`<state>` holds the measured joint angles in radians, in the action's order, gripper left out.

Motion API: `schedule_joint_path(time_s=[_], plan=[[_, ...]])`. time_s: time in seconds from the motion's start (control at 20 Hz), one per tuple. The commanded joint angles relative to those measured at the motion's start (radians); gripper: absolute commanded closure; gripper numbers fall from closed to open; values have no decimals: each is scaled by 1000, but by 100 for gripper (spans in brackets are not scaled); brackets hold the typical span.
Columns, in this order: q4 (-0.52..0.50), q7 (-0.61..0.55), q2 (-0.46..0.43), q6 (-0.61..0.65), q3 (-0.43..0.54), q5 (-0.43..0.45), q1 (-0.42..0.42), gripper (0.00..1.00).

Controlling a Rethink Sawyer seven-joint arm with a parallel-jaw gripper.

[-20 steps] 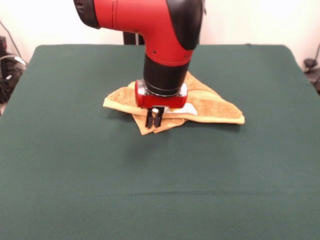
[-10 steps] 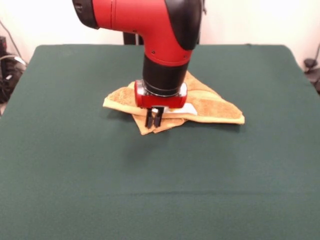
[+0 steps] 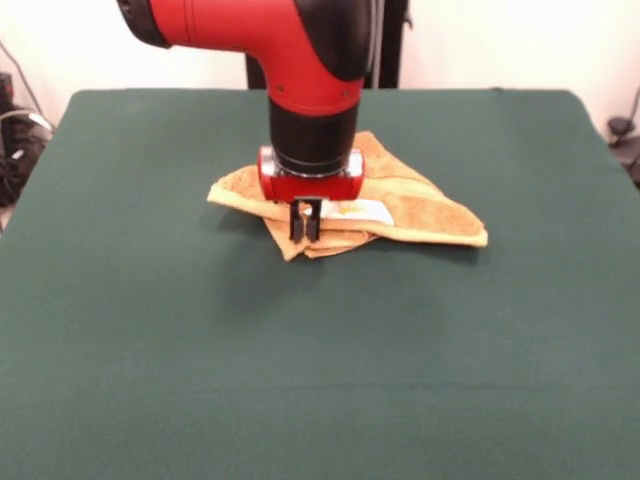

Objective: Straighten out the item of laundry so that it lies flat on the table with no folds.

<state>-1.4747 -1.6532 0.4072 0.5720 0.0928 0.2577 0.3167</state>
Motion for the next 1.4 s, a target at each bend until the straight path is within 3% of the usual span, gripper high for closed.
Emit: schedule_joint_path(time_s=[0.05,0.6,0.95,1.15,1.3,1.4], plan=[[-241,4,78,73,182,-52,26,100],[-362,-51,197,51,226,-86,37,100],[-381,-112,268,94,195,-112,-19,100],[-431,-115,322,75,215,-159,11,100],[-502,-118,358,1,276,-237,88,100],[-496,-104,372,34,276,-261,104,100]])
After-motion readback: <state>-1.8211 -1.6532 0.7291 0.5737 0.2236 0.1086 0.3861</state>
